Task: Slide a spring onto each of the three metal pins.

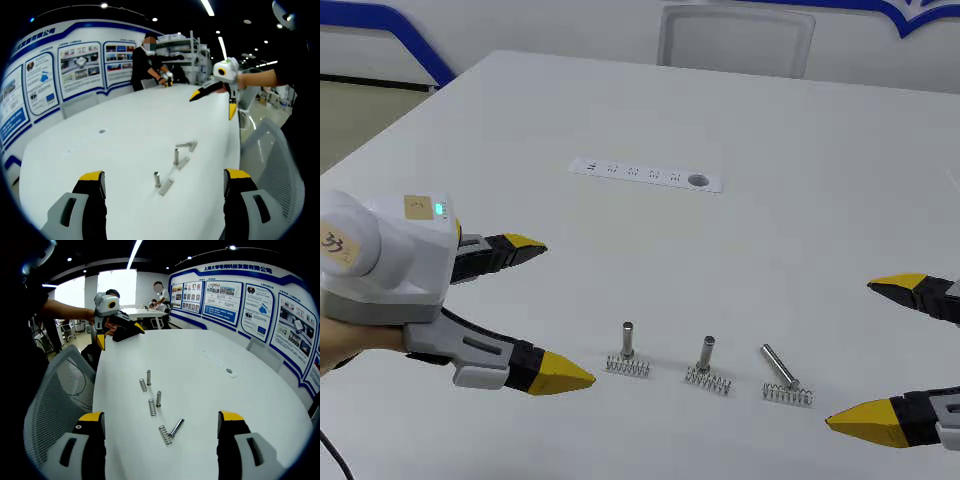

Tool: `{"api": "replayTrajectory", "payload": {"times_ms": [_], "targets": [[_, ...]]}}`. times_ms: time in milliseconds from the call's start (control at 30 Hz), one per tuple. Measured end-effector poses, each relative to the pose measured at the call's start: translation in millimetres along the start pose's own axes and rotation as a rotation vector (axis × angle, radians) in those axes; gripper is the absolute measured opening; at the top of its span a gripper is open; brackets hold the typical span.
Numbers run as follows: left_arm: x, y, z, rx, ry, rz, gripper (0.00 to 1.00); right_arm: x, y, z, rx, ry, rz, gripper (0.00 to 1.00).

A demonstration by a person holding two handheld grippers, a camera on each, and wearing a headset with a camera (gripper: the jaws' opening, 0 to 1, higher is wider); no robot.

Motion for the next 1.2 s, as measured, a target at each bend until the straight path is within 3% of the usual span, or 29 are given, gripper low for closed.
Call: {"api": "replayTrajectory", "payload": {"times_ms": [1200], "targets": [[0.3,0.9,9.9,-0.001,-0.036,-0.011,1.00,-5.5,-11.9,9.8,0.019,-0.001,0.064,0.92]]}}
Point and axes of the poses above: the centre of the closed fingertips' face, and the gripper's own axes: z roughly forward along the fingers, x roughly to its left, y roughly out of its top, the point moved 10 cm from there along -z, roughly backward along the fingers, and after that the axes turned 5 degrees about y, right-handed, at the moved point
